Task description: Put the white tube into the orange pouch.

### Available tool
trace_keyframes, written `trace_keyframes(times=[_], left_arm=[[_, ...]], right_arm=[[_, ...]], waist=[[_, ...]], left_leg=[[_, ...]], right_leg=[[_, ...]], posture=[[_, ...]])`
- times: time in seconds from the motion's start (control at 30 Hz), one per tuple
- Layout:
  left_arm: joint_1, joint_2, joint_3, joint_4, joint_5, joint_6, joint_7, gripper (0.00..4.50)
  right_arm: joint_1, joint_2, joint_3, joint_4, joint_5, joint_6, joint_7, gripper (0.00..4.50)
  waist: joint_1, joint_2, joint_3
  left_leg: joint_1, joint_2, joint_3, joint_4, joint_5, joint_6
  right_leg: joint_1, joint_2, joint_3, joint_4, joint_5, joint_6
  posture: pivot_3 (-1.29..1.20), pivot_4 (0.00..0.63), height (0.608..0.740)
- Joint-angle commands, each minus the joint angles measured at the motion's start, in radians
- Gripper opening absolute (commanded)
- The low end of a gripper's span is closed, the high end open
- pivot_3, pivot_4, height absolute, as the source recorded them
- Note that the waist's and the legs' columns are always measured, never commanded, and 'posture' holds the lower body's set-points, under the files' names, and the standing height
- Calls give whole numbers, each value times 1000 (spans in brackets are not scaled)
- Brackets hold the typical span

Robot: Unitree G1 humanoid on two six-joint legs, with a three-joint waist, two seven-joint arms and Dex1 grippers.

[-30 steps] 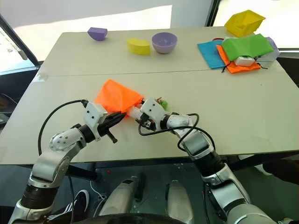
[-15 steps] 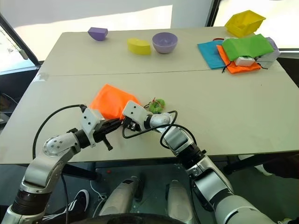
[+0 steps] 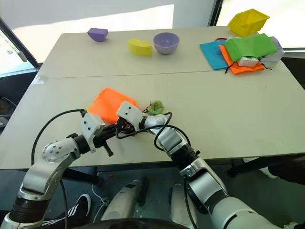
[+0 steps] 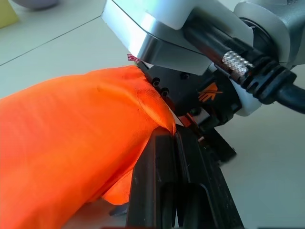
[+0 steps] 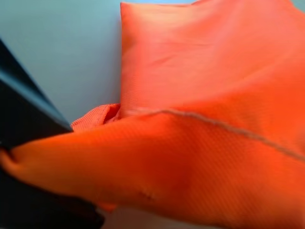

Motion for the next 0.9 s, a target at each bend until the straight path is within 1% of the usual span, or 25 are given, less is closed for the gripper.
trace_keyframes(times=[0.03, 0.13, 0.27, 0.4, 0.47, 0.53, 0.6, 0.67, 0.8, 0.9], left_arm=[[15, 14, 30, -44, -13, -30, -7, 0], [26, 29, 49, -38, -18, -38, -17, 0], [38, 49, 60, -39, -24, -43, -34, 0], [63, 72, 86, -53, -61, -33, -67, 0], [73, 85, 97, -52, -69, -37, -79, 0], [75, 95, 104, -46, -72, -44, -88, 0], [65, 103, 107, -34, -75, -47, -97, 0], [54, 102, 108, -23, -76, -46, -98, 0], [47, 95, 94, -21, -68, -49, -95, 0], [53, 93, 95, -35, -72, -44, -90, 0]], right_arm=[[15, -45, -24, -129, 13, -5, 42, 4408], [44, -116, -45, -229, 38, 36, 93, 4408], [91, -241, -61, -354, 59, 28, 175, 4408], [106, -342, -134, -412, 97, 48, 215, 4408], [97, -372, -167, -395, 97, 33, 209, 4408], [83, -382, -182, -354, 79, 5, 186, 4408], [61, -352, -197, -273, 67, -9, 140, 4408], [49, -337, -185, -215, 50, -39, 125, 4408], [22, -284, -179, -99, 31, -35, 78, 4408], [3, -283, -172, -17, -4, -59, 62, 4408]], waist=[[1, 0, 0], [4, 0, 0], [4, 0, 0], [2, 0, 0], [2, 0, 0], [1, 0, 0], [-1, 0, 0], [2, 0, 0], [3, 0, 0], [3, 0, 0]], left_leg=[[0, 0, 0, 0, 0, 0], [0, 0, 0, 0, 0, 0], [0, 0, 0, 0, 0, 0], [0, 0, 0, 0, 0, 0], [0, 0, 0, 0, 0, 0], [0, 0, 0, 0, 0, 0], [0, 0, 0, 0, 0, 0], [0, 0, 0, 0, 0, 0], [-1, 0, 0, 0, 0, 0], [-1, 0, 0, 0, 0, 0]], right_leg=[[0, 0, 0, 0, 0, 0], [0, 0, 0, 0, -1, -1], [1, -1, 0, 0, -1, -2], [1, -2, 0, -1, -1, -2], [1, -2, 0, -1, -1, -2], [1, -2, 0, -1, -1, -2], [1, -2, 0, -1, -1, -2], [1, -2, 0, -1, -1, -3], [1, -2, 0, -2, -1, -2], [1, -2, 0, -2, -1, -2]], posture=[[0, 150, 740], [0, 150, 740], [0, 150, 740], [0, 150, 740], [0, 150, 740], [0, 150, 740], [0, 150, 740], [0, 150, 740], [0, 150, 740], [0, 150, 740]])
